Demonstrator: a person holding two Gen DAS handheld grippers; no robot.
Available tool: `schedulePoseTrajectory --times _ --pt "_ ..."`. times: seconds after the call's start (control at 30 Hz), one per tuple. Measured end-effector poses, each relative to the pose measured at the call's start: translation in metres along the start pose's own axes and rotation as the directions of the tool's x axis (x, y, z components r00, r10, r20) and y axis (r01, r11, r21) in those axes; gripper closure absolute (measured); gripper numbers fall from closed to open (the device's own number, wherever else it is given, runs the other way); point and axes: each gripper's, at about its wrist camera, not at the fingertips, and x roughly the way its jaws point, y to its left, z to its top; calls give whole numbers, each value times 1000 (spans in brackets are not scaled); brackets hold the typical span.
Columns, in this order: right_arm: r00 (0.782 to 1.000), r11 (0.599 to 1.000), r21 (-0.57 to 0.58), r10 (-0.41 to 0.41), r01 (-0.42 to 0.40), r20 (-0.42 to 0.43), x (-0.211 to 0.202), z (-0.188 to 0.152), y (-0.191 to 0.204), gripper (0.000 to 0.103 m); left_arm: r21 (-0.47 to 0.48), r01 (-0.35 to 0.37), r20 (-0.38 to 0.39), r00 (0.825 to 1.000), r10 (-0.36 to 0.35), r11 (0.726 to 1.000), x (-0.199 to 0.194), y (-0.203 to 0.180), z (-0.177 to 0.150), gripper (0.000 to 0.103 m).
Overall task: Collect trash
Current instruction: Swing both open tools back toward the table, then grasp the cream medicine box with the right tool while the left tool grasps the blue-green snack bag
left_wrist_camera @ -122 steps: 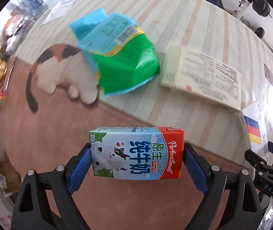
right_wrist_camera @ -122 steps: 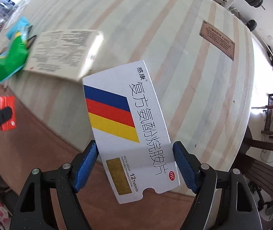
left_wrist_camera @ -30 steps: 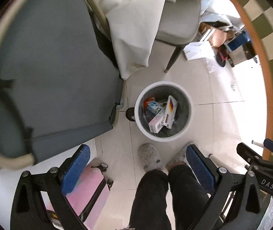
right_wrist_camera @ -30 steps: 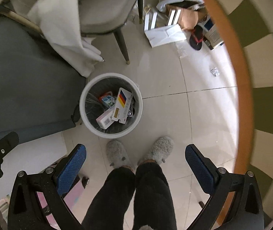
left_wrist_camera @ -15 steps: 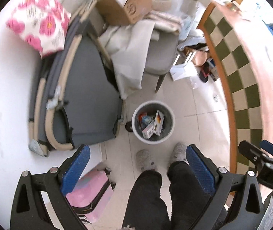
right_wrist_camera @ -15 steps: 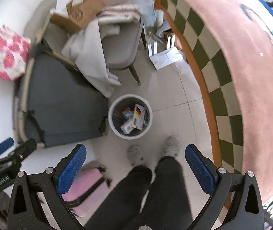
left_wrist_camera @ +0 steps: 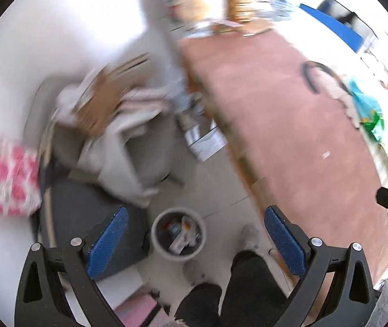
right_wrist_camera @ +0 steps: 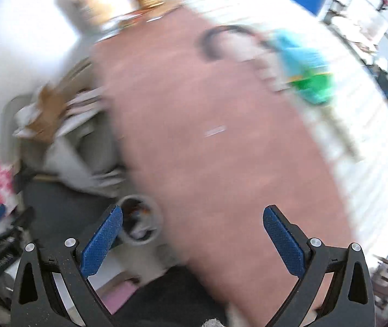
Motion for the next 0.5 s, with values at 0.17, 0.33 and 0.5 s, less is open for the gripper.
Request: schedulePoseTrajectory --times 0.17,0.33,0.5 --pt "970 977 -43 -215 211 -111 40 62 -133 0 181 -11 -4 1000 12 983 41 -135 54 1" --pt "912 933 -176 -348 314 -217 103 105 -232 0 298 17 -79 997 7 954 83 -240 83 1" --pt "900 929 -284 -319 236 -298 159 125 -265 0 324 45 -100 995 -13 945 91 -286 111 1"
